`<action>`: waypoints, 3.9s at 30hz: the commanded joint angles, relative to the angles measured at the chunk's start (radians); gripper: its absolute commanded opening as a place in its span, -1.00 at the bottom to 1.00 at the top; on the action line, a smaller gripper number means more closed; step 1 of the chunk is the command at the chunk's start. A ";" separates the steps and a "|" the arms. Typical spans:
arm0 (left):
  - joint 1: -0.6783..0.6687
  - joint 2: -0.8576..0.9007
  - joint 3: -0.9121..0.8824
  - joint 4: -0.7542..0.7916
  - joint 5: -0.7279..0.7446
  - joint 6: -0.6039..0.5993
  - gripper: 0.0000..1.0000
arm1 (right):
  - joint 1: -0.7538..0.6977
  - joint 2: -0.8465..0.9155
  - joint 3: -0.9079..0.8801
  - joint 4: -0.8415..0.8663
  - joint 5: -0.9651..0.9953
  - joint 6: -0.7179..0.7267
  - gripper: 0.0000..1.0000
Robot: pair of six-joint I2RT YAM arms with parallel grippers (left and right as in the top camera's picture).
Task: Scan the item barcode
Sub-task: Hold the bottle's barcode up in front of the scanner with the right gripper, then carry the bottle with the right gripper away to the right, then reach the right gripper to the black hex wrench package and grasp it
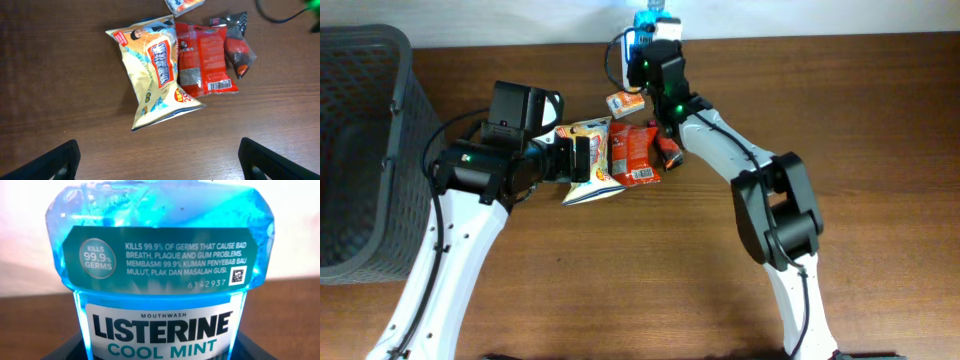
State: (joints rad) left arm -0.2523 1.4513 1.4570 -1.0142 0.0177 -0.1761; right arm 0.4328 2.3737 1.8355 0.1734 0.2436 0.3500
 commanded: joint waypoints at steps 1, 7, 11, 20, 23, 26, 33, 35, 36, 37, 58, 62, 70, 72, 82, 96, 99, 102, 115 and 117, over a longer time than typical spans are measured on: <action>-0.002 0.002 0.006 -0.002 -0.007 0.006 0.98 | -0.002 -0.017 0.025 0.037 0.031 0.111 0.08; -0.002 0.002 0.006 -0.002 -0.007 0.006 0.98 | -0.002 -0.012 0.024 0.032 -0.006 0.326 0.09; -0.002 0.002 0.006 -0.002 -0.007 0.006 0.98 | -0.002 -0.012 0.025 0.022 -0.075 0.516 0.06; -0.002 0.002 0.006 -0.002 -0.007 0.006 0.98 | -0.002 -0.012 0.029 0.047 -0.049 0.570 0.05; -0.002 0.002 0.006 -0.002 -0.007 0.006 0.99 | -0.004 -0.013 0.035 0.056 -0.048 0.521 0.12; -0.002 0.002 0.006 -0.002 -0.007 0.006 0.98 | -0.022 -0.027 0.080 0.040 -0.049 0.406 0.12; -0.002 0.002 0.006 -0.002 -0.007 0.006 0.98 | -0.134 -0.151 0.196 -0.171 -0.048 0.338 0.11; -0.002 0.002 0.006 -0.002 -0.007 0.006 0.98 | -0.200 -0.196 0.219 -0.285 -0.048 0.338 0.09; -0.002 0.002 0.006 -0.002 -0.007 0.006 0.98 | -0.242 -0.222 0.224 -0.351 -0.049 0.338 0.06; -0.002 0.002 0.006 -0.002 -0.007 0.006 0.98 | -0.277 -0.240 0.224 -0.402 -0.049 0.338 0.05; -0.002 0.002 0.006 -0.002 -0.007 0.006 0.98 | -1.152 -0.166 0.188 -1.139 -0.056 0.338 0.05; -0.002 0.002 0.006 -0.002 -0.007 0.006 0.98 | -1.213 -0.128 0.161 -1.131 -0.056 0.338 0.05; -0.002 0.002 0.006 -0.002 -0.007 0.006 0.98 | -1.229 -0.077 0.161 -1.124 -0.056 0.338 0.29; -0.002 0.002 0.006 -0.002 -0.007 0.006 0.98 | -1.229 -0.076 0.161 -1.122 -0.049 0.338 0.31; -0.002 0.002 0.006 -0.002 -0.007 0.006 0.98 | -1.238 -0.076 0.161 -1.121 0.006 0.330 0.39; -0.002 0.002 0.006 -0.002 -0.007 0.006 0.98 | -1.238 -0.076 -0.034 -0.916 0.005 0.307 0.40; -0.002 0.002 0.006 -0.002 -0.007 0.006 0.98 | -1.238 -0.076 -0.041 -0.905 0.006 0.304 0.45; -0.002 0.002 0.006 -0.002 -0.007 0.006 0.98 | -1.239 -0.077 -0.036 -0.906 0.004 0.266 0.79; -0.002 0.002 0.006 -0.002 -0.007 0.006 0.98 | -1.209 -0.235 0.282 -1.174 -0.208 0.175 1.00; -0.002 0.002 0.006 -0.002 -0.007 0.006 0.98 | -1.183 -0.256 0.326 -1.188 -0.406 0.070 1.00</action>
State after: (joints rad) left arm -0.2523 1.4513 1.4570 -1.0142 0.0174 -0.1761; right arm -0.7918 2.2070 2.0773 -1.0019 0.0967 0.5484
